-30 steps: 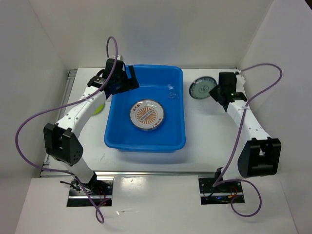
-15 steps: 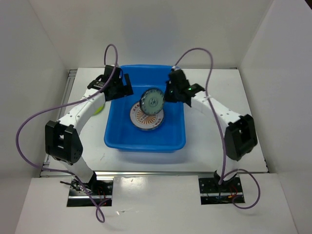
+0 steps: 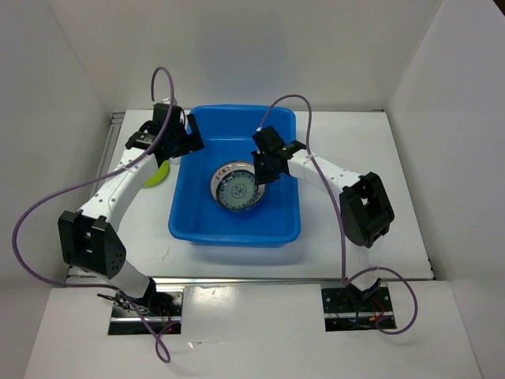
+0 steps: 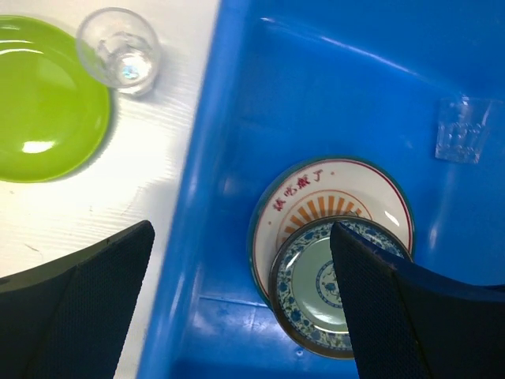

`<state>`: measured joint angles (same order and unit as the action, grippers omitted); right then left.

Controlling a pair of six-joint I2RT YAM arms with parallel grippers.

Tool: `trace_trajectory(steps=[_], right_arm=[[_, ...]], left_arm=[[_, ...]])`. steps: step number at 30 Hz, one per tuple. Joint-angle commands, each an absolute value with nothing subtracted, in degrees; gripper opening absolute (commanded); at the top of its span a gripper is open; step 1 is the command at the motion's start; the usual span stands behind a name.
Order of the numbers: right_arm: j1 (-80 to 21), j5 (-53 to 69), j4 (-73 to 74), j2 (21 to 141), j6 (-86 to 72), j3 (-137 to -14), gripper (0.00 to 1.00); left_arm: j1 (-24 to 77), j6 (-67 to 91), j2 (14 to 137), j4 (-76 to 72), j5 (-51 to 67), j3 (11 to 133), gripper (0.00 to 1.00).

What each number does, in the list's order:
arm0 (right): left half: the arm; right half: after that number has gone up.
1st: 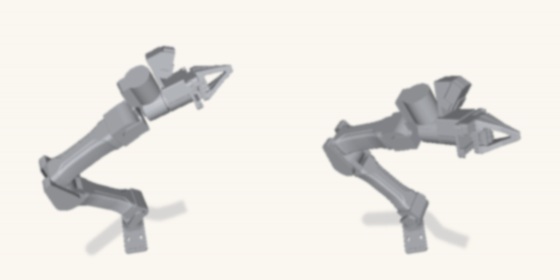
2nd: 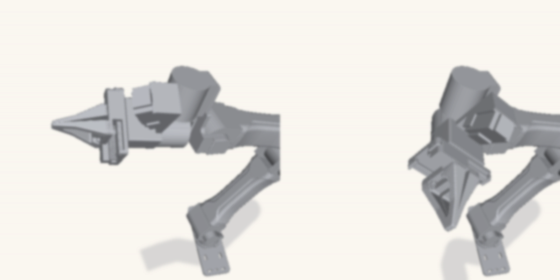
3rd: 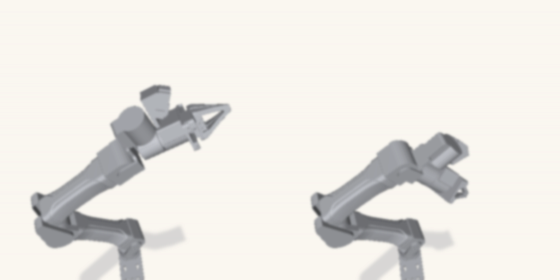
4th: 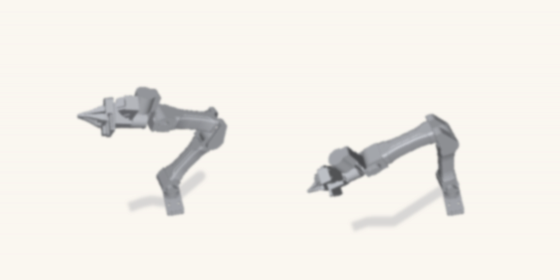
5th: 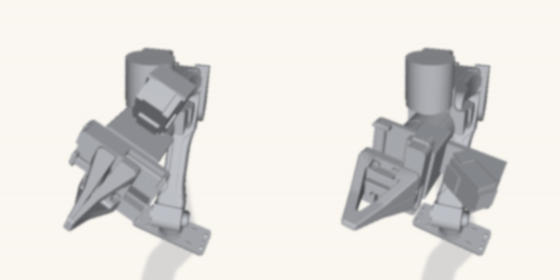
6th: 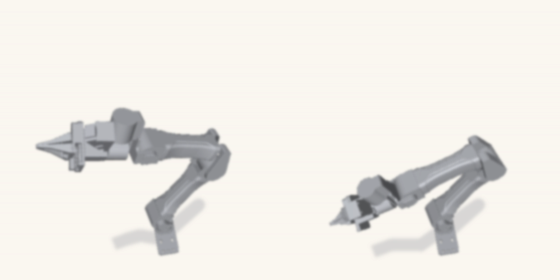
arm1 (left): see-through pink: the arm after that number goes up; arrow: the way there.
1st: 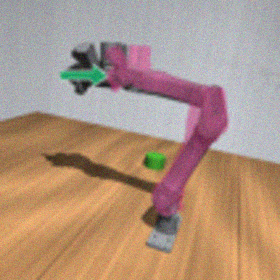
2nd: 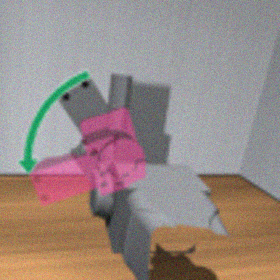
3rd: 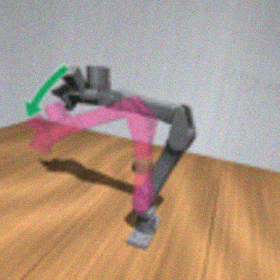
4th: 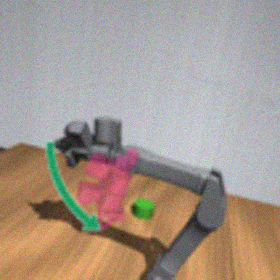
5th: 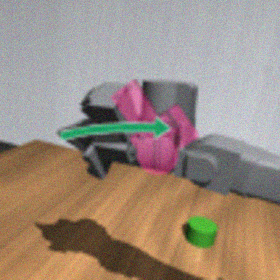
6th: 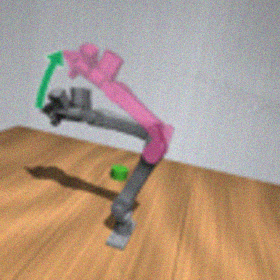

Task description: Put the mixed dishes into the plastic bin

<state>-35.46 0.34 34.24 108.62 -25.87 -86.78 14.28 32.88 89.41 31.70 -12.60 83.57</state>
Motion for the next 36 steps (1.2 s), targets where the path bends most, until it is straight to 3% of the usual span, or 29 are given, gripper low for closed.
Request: trace_trajectory(steps=[1,4,13,19,26,36], right_arm=[[-36.6,-1.9,37.0,111.0,-23.8,-90.1,0.17],[-36.6,-3.3,37.0,112.8,-23.3,-92.8,0.2],[-36.6,-8.4,38.9,111.6,-21.5,-101.1,0.62],[-34.2,-8.4,38.9,103.7,-21.0,-102.3,0.64],[-33.7,-9.6,38.4,97.7,-21.2,-94.5,0.64],[-30.0,-6.2,37.9,93.3,-22.4,-88.3,0.64]], left_arm=[[11.8,31.9,86.2,30.8,-12.7,82.2,0.99],[8.8,33.2,85.5,29.4,-10.5,80.4,0.99],[1.0,38.5,81.5,27.5,-12.7,74.7,0.99],[-8.6,47.7,80.9,26.4,-9.8,66.7,0.99],[-14.7,56.2,80.9,21.3,-8.4,57.3,0.99],[-15.2,61.9,81.4,12.0,-12.9,50.8,0.99]])
